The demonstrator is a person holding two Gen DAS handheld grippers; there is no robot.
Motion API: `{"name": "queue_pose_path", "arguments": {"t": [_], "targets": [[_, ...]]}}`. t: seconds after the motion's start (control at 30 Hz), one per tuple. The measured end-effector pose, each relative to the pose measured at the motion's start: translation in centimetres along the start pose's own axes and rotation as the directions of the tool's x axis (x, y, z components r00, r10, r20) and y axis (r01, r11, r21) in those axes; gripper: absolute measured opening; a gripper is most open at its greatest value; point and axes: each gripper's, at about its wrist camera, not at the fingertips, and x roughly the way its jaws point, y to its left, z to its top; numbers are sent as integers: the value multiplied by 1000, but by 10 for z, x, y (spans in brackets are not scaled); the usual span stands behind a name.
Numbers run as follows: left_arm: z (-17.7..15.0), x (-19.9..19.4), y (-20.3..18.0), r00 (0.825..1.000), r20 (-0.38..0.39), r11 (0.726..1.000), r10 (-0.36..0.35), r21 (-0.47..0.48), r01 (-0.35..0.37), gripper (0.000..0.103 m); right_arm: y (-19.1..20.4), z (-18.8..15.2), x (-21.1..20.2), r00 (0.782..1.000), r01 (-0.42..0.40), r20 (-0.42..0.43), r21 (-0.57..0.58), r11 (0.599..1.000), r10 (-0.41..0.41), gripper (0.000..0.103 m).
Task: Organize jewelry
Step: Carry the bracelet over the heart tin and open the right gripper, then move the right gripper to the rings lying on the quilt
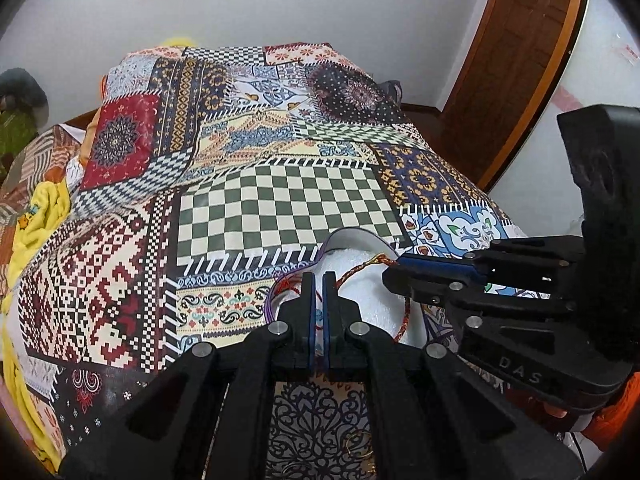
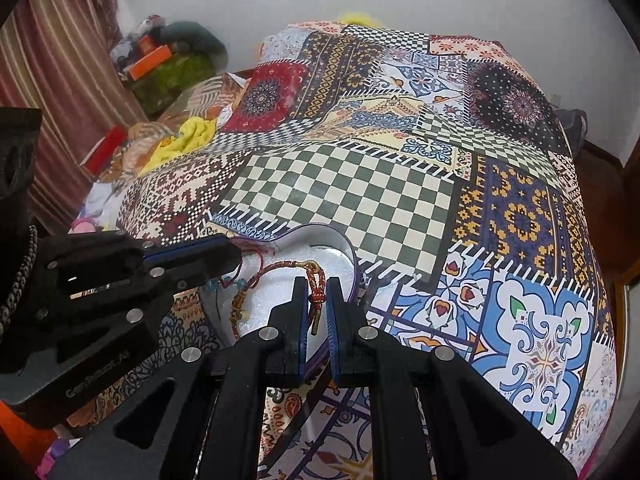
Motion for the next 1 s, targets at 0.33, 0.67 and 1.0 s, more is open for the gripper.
{"name": "queue_pose_path", "arguments": {"t": [0.33, 0.67, 1.0], "targets": [[-1, -15, -3, 1000, 9, 1000, 26, 14, -26, 21, 2, -3, -7, 1000, 2, -15, -21, 1000, -2, 10], [-3, -45, -3, 996, 53, 997, 74, 20, -75, 29, 9, -7, -27, 999, 36, 18, -44, 998, -35, 30], [-19, -79, -1, 990, 82, 993, 111, 16, -113, 40, 26, -15, -61, 993, 81, 88, -59, 995, -76, 37]]}}
